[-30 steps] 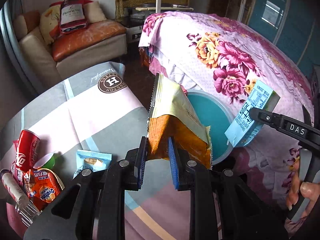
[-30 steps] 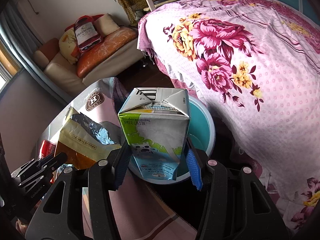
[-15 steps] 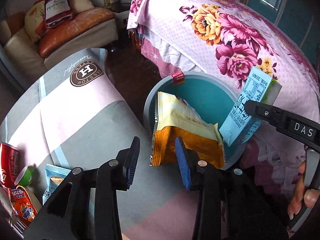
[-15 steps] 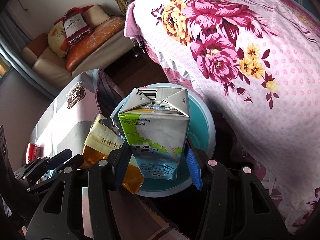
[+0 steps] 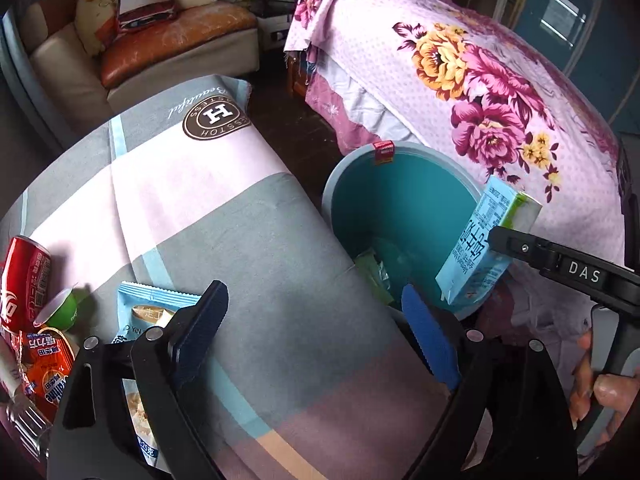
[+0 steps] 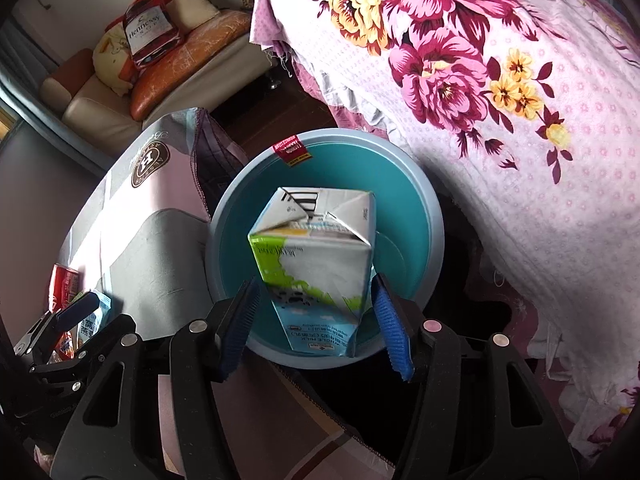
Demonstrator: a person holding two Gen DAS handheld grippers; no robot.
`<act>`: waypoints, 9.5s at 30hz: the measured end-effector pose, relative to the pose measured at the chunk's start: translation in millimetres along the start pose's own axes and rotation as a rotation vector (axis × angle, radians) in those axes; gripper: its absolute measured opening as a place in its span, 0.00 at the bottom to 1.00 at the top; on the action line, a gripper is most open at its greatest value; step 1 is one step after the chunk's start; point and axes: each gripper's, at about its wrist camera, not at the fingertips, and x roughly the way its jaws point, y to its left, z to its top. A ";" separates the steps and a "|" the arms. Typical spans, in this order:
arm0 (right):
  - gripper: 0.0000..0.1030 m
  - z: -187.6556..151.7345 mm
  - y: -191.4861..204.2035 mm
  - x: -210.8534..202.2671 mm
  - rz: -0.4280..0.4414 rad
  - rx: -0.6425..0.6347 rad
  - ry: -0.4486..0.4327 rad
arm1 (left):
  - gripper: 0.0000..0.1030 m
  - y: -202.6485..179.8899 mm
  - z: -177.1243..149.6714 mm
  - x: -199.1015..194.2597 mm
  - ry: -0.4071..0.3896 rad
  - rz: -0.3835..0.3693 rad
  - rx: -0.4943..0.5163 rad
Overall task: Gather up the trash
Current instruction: 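Carry both items over the teal bin and open both grippers to drop them, then move both grippers back toward the table trash, then grasp the blue snack wrapper with the right gripper while the left gripper grasps the water bottle, then carry the wrapper and bottle over the teal bin and release both, then move both grippers back toward the pink cup and tissues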
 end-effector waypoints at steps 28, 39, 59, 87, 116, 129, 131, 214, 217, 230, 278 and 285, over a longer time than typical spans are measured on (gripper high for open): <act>0.75 -74.4 115.0 -33.8 0.054 -0.187 0.079 | 0.91 115.0 -98.2 -111.7 -0.100 0.075 -0.228; 0.78 -111.1 159.7 -42.0 0.072 -0.282 0.108 | 0.91 161.9 -136.5 -136.0 -0.126 0.110 -0.359; 0.78 -118.6 186.1 -15.3 0.086 -0.314 0.174 | 0.93 193.4 -156.5 -96.0 -0.027 0.143 -0.439; 0.10 -111.7 237.0 32.2 0.220 -0.384 0.222 | 0.85 160.7 -172.6 -91.7 -0.041 0.014 -0.216; 0.10 -129.4 174.6 -16.2 0.231 -0.343 0.164 | 0.70 169.0 -161.3 -108.1 -0.040 0.113 -0.433; 0.10 -128.5 169.7 -8.3 0.234 -0.321 0.180 | 0.81 166.2 -164.0 -72.3 0.024 0.082 -0.449; 0.10 -127.9 169.7 -9.1 0.231 -0.322 0.177 | 0.80 162.7 -165.2 -76.3 0.013 0.093 -0.428; 0.14 -0.3 -15.4 -26.5 0.132 0.052 -0.067 | 0.81 -51.0 19.0 45.3 0.093 -0.099 0.088; 0.14 -0.3 -13.2 -23.8 0.130 0.049 -0.061 | 0.85 -48.8 18.3 47.1 0.099 -0.101 0.083; 0.14 1.7 -3.0 -12.9 0.110 0.035 -0.034 | 0.89 -32.4 16.1 34.0 0.062 -0.114 0.039; 0.76 -118.0 175.0 -34.3 0.113 -0.272 0.158 | 0.93 142.1 -149.8 -123.7 -0.058 -0.071 -0.198; 0.76 -168.1 232.1 -20.0 0.137 -0.404 0.255 | 0.93 192.6 -163.9 -165.4 -0.146 0.001 -0.251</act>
